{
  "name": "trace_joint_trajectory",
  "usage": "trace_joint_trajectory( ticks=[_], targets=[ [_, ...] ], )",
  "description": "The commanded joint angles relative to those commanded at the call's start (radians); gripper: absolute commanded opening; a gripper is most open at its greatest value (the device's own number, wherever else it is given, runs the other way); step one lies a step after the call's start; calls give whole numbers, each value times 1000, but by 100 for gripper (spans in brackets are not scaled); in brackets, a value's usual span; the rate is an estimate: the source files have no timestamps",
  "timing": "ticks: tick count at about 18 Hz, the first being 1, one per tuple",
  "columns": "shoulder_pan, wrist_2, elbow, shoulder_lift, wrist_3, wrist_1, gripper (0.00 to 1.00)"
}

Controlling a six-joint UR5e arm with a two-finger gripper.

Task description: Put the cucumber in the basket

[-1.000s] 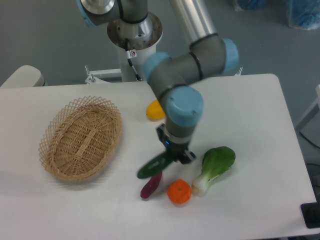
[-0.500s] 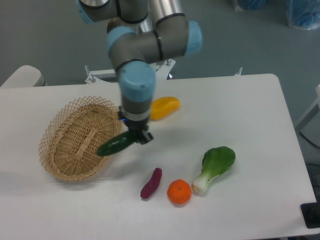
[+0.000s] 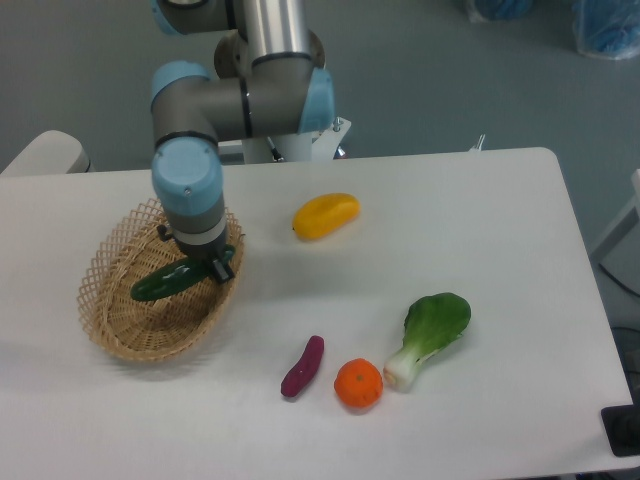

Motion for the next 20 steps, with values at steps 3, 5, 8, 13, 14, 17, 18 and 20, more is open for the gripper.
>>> trace_joint_trajectory(
  ticks=[3,5,8,13,14,17,18,20],
  targets=[
    [-14,-2,0,-20,-28,20,41],
    [-15,-9,2,-26,-42,22,50],
    [-15,-20,3,-26,-42,25,89],
    [-12,-18,8,-23,-43,52,100],
    [-9,-18,14,-22,-43,54,100],
    [35,-18,35,-9,-31,54,100],
    [50,-18,49,-9,-28,54,100],
    [80,-17,87,-11,-22,46,100]
  ],
)
